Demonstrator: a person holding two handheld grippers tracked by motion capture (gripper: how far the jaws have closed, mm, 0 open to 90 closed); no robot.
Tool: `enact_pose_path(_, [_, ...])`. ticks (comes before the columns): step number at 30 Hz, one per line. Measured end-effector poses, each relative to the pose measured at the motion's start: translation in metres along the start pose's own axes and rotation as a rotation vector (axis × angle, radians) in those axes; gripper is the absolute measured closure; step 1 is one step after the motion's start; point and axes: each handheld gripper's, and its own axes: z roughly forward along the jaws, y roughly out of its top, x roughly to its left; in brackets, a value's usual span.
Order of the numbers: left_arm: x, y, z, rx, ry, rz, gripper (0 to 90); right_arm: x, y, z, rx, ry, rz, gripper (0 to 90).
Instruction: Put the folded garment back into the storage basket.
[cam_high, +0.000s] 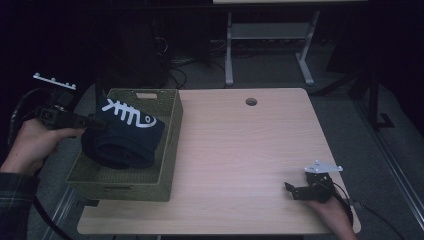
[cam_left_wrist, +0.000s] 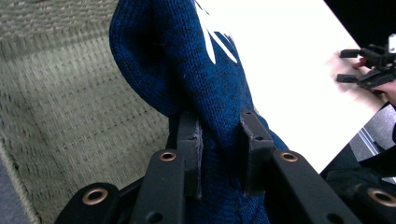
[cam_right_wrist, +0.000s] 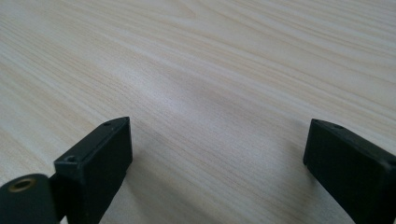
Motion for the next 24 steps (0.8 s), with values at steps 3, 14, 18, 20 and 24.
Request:
enact_pose_path(3, [0.004,-0.003,0.008,0.008,-0.001,-0.014,73.9,0.000,0.000,0.000,0.000,0.000,-0.001,7.6])
enact_pose_path(14, [0.013,-0.012,0.034,0.030,-0.018,-0.039,74.0,0.000,0.000,0.000,0.000,0.000,-0.001,7.6])
enact_pose_path(18, [0.015,-0.015,0.041,0.036,-0.030,-0.044,73.9,0.000,0.000,0.000,0.000,0.000,-0.001,7.6])
enact_pose_path(20, [0.017,-0.016,0.046,0.040,-0.034,-0.051,73.9,0.000,0.000,0.000,0.000,0.000,-0.002,7.6])
enact_pose_path(24, [0.021,-0.020,0.055,0.053,-0.037,-0.064,73.9,0.000,0.000,0.000,0.000,0.000,-0.002,7.6])
